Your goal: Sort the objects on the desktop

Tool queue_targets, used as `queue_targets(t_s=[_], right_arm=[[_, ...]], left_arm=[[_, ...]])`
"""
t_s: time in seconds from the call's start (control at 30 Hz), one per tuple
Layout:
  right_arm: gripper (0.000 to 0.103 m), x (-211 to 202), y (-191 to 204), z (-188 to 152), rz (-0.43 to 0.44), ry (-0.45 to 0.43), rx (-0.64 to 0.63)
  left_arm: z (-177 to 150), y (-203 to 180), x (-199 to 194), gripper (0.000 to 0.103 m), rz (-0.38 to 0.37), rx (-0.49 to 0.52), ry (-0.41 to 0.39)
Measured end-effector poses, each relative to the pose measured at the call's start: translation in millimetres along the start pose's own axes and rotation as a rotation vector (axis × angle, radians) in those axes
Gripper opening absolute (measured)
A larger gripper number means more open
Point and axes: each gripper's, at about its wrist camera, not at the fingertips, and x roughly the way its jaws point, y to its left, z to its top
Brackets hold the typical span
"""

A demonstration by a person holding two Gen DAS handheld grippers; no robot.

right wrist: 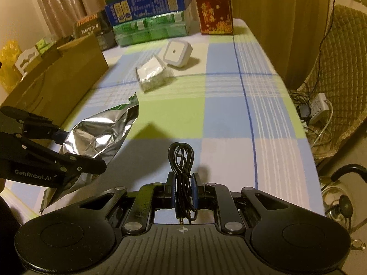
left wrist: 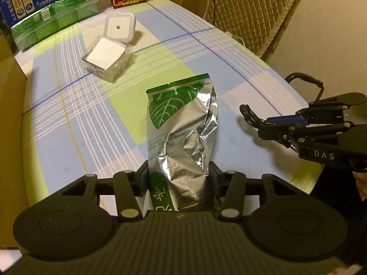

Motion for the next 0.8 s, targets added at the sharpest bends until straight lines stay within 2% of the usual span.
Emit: queue_targets(t_s=[0.4, 0.8], right_arm=[[0.010, -31.7, 31.6, 25.1, 0.014, -0.075, -0.051], [0.010, -41.4, 85.9, 51.2, 0.066, -0.133, -0.135]], left_arm=[[2.4, 6.2, -46.2, 0.045, 0.014, -0.029, -0.092], [-5.3, 36.9, -105.1, 0.045, 0.072, -0.069, -0.171]])
